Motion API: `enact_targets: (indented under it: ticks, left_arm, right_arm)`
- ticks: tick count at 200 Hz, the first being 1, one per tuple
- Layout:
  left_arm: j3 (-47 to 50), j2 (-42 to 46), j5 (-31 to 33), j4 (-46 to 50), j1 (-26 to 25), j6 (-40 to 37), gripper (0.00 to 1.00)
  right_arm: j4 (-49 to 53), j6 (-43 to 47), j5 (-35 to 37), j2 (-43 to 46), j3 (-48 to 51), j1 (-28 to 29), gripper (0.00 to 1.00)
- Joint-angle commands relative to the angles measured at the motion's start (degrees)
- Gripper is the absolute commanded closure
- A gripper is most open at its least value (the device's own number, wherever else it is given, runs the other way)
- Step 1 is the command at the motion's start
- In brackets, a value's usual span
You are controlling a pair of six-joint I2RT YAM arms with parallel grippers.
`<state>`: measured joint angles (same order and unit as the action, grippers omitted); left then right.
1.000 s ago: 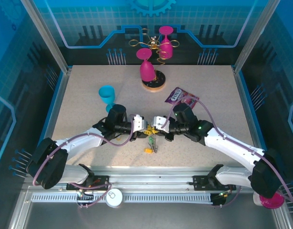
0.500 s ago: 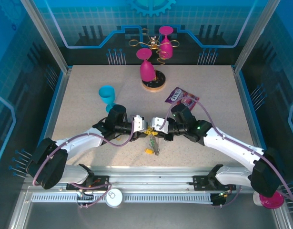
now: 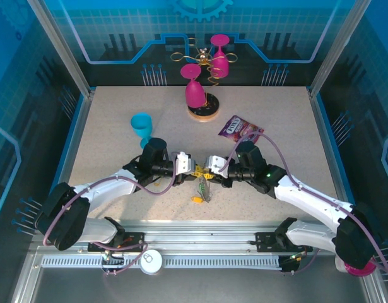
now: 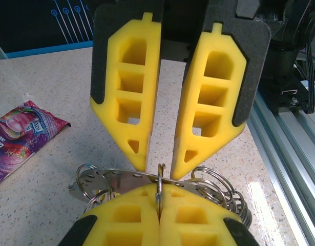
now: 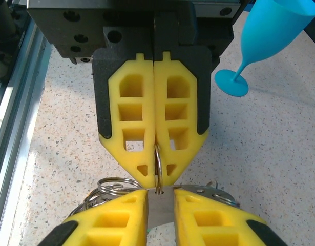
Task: Put the keys on the keyring
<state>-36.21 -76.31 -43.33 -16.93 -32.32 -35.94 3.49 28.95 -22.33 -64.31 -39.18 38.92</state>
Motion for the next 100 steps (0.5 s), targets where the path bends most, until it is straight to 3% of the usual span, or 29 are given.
enact_targets:
  ticks: [1, 100]
  left_arm:
    - [0.58, 1.08, -3.48, -1.97, -0.4, 0.44, 1.0]
    - [0.04, 1.16, -4.0, -0.64, -0.58, -0.07, 1.0]
  right_arm:
    - [-3.13, -0.56, -2.1, 0.02, 0.13, -0.51, 0.81]
    - [-2.77, -0.22, -3.31, -1.71, -0.61, -0.08, 0.9]
